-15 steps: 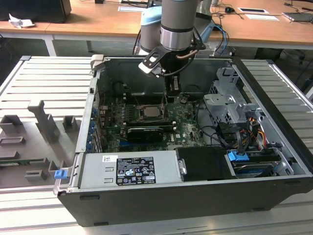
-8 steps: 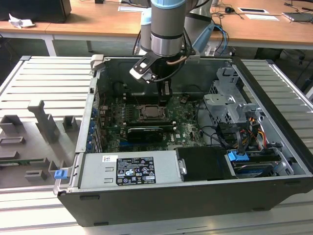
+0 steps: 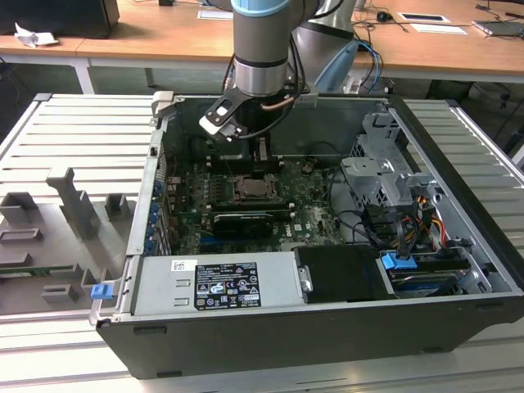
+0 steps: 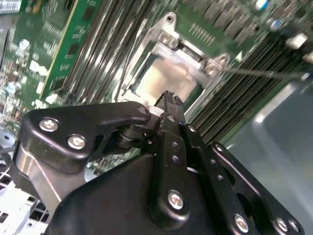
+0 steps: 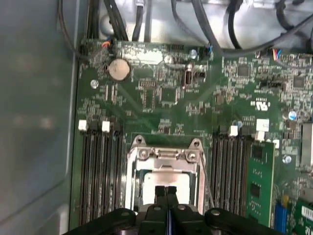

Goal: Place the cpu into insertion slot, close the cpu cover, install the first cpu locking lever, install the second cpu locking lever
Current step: 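Close the cpu cover, then install the first cpu locking lever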

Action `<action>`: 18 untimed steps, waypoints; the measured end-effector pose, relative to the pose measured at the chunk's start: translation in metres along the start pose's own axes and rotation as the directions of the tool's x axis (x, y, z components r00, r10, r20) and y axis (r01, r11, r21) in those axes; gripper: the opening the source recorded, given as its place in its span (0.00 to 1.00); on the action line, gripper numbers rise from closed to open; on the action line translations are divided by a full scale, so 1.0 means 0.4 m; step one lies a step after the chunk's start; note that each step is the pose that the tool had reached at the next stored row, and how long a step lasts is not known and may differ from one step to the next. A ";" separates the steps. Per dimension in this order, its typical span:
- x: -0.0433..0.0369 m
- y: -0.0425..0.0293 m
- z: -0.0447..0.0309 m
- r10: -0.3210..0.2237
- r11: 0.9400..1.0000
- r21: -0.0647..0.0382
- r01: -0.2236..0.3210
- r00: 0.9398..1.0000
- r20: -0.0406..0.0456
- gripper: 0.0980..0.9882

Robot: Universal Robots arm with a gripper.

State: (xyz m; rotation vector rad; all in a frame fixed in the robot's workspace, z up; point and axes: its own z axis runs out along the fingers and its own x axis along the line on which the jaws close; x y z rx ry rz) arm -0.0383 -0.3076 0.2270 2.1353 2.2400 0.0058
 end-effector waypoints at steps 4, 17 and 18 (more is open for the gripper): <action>0.001 -0.012 0.000 0.000 1.000 0.000 0.000 1.000 0.000 0.01; -0.001 -0.015 -0.070 0.000 1.000 0.000 0.000 1.000 0.000 0.01; -0.002 -0.014 -0.081 0.000 1.000 0.000 0.000 1.000 0.000 0.01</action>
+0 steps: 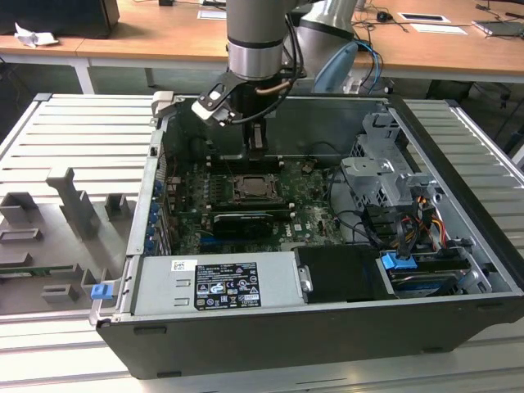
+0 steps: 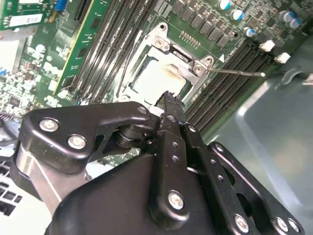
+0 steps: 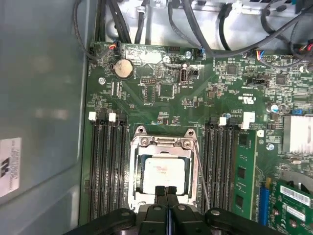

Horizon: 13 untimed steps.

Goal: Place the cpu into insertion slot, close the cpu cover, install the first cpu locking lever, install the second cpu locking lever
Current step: 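Install the first cpu locking lever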

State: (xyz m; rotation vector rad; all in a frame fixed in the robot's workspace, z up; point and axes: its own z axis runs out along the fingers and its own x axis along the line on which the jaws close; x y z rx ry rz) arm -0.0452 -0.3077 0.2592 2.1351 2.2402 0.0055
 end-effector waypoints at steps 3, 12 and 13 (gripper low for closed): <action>-0.001 0.001 -0.029 0.000 1.000 0.000 0.000 1.000 0.000 0.01; -0.001 0.001 -0.026 -0.178 0.984 -0.005 0.178 0.984 -0.006 0.01; -0.001 0.001 -0.026 -0.205 0.979 -0.007 0.205 0.979 -0.007 0.01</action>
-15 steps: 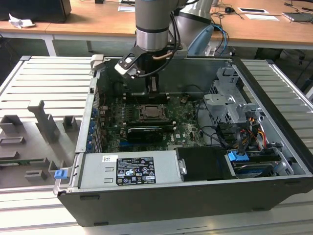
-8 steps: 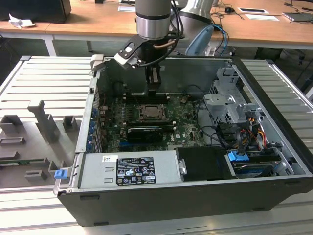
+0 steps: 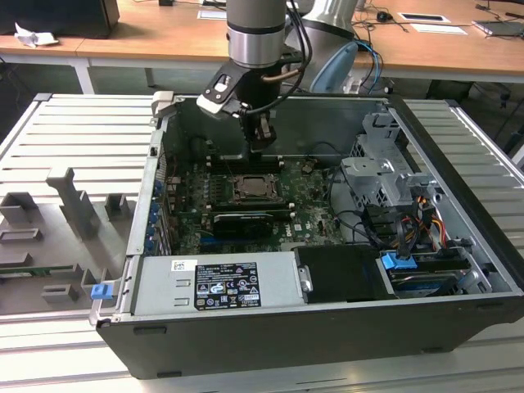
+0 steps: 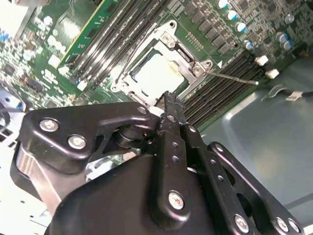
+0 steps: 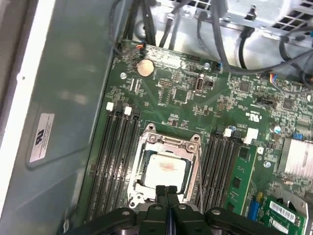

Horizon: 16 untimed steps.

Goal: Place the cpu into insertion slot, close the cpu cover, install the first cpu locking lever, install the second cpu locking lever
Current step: 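Install the first cpu locking lever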

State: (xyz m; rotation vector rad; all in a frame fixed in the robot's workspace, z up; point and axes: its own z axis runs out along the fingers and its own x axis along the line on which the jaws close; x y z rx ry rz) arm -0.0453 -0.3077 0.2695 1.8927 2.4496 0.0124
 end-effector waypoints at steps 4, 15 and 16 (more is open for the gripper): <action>0.000 0.000 0.000 -0.080 0.997 -0.003 0.080 0.997 -0.003 0.01; 0.000 0.000 0.000 -0.295 0.955 -0.011 0.295 0.955 -0.009 0.01; 0.000 0.000 0.000 -0.319 0.948 -0.012 0.319 0.948 -0.009 0.01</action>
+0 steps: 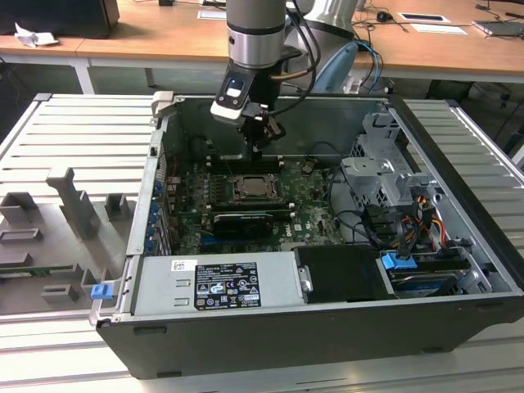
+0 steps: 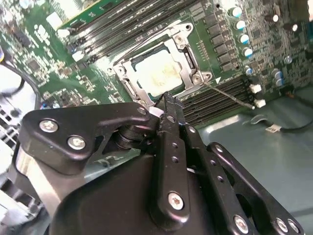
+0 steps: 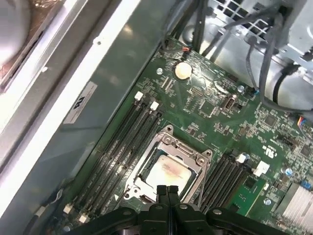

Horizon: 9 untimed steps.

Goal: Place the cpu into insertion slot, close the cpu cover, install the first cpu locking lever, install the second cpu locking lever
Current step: 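Install the first cpu locking lever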

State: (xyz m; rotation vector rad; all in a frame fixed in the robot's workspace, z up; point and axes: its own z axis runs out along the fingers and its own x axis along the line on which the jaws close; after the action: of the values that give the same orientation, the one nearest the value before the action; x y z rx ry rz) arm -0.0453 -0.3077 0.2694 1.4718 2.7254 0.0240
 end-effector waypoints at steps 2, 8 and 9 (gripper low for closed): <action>0.000 0.000 0.000 -0.052 0.999 -0.002 0.052 0.999 -0.002 0.01; 0.000 0.000 0.000 -0.203 0.979 -0.007 0.203 0.979 -0.006 0.01; 0.000 0.000 0.000 -0.235 0.972 -0.008 0.235 0.972 -0.007 0.01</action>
State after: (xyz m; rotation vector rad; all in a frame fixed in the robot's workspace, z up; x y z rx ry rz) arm -0.0453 -0.3077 0.2694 1.1396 2.8825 0.0320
